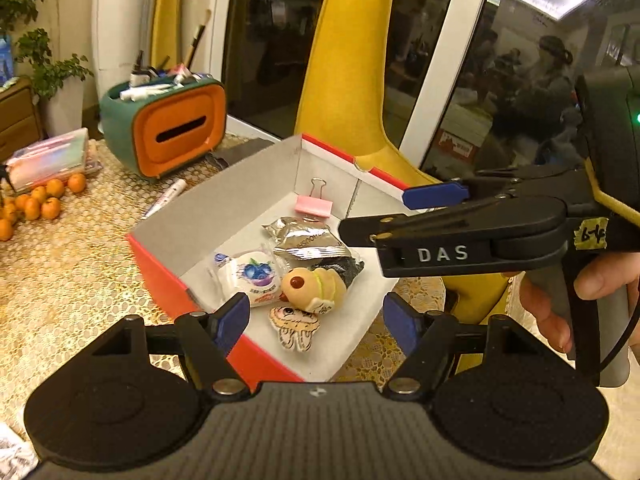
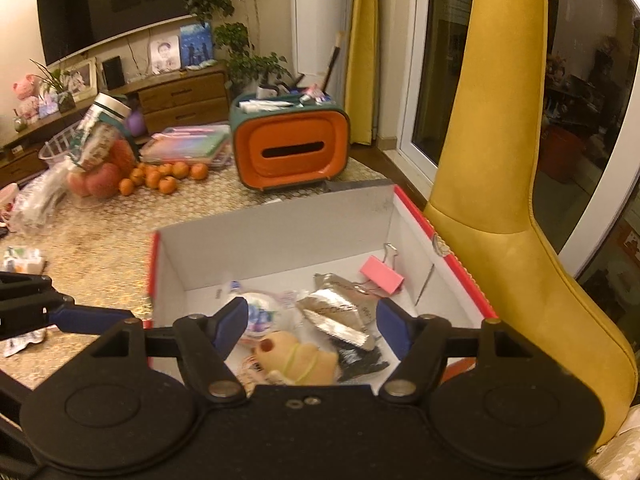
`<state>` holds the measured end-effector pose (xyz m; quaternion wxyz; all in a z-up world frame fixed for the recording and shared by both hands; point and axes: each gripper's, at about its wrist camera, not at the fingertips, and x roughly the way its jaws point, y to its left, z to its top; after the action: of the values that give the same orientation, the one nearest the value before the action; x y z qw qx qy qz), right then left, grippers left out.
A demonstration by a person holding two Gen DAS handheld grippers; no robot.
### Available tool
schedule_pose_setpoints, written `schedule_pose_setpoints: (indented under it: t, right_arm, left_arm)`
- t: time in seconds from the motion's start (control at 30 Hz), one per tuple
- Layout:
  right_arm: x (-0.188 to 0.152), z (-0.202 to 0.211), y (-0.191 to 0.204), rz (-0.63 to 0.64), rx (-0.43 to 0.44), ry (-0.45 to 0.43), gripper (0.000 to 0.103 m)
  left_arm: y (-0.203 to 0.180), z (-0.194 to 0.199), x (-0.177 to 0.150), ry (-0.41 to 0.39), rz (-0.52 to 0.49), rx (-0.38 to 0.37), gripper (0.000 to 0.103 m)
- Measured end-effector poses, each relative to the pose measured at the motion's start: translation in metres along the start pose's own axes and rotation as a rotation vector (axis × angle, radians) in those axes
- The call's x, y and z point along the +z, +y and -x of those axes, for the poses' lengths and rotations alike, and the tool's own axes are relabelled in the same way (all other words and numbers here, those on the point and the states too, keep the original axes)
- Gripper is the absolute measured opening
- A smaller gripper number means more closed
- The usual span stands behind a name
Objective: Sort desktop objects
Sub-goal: 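Withdraw both tools from the box back over the table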
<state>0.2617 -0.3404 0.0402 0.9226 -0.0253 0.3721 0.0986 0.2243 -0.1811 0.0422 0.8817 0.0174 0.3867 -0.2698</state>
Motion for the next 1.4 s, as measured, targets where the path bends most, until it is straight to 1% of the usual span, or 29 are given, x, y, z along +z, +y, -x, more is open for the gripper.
schedule_pose_setpoints:
  t: [0.3,0.5,0.57,0.7,0.8,1.0,1.17,1.27,1.4]
  right_arm:
    - [-0.011,0.03,0.021,-0.027,0.038,-0.044,0.076]
    - [-0.017,0.04,0.043,-0.006,0.046,-0.059,0.077]
    - [-0.02,0.042,0.049,-0.015,0.059,-0.06,0.08]
    - [-0.026,0.044,0.066,0.013,0.058,-0.074,0.083]
    - [-0.031,0.043,0.081,0.037,0.054,-0.074,0.083]
    - [-0.041,0.04,0.11,0.048,0.086,-0.059,0.083]
    - [-0.048,0.032,0.141,0.062,0.109,-0.056,0.083]
    - [-0.052,0.027,0.164,0.086,0.112,-0.07,0.084]
    - [-0.057,0.019,0.192,0.113,0.127,-0.075,0.084]
  left_arm:
    - [0.01,0.039,-0.025,-0.045,0.019,0.035,0.073]
    - [0.016,0.062,-0.042,-0.082,0.021,0.064,0.073]
    - [0.019,0.07,-0.048,-0.093,0.025,0.073,0.08]
    - [0.03,0.088,-0.059,-0.122,0.048,0.108,0.081]
    - [0.044,0.098,-0.065,-0.126,0.071,0.161,0.081]
    - [0.085,0.114,-0.083,-0.135,0.161,0.208,0.083]
    - [0.119,0.126,-0.1,-0.131,0.203,0.261,0.083]
    - [0.139,0.131,-0.109,-0.134,0.217,0.301,0.083]
    - [0.165,0.137,-0.122,-0.137,0.243,0.332,0.085]
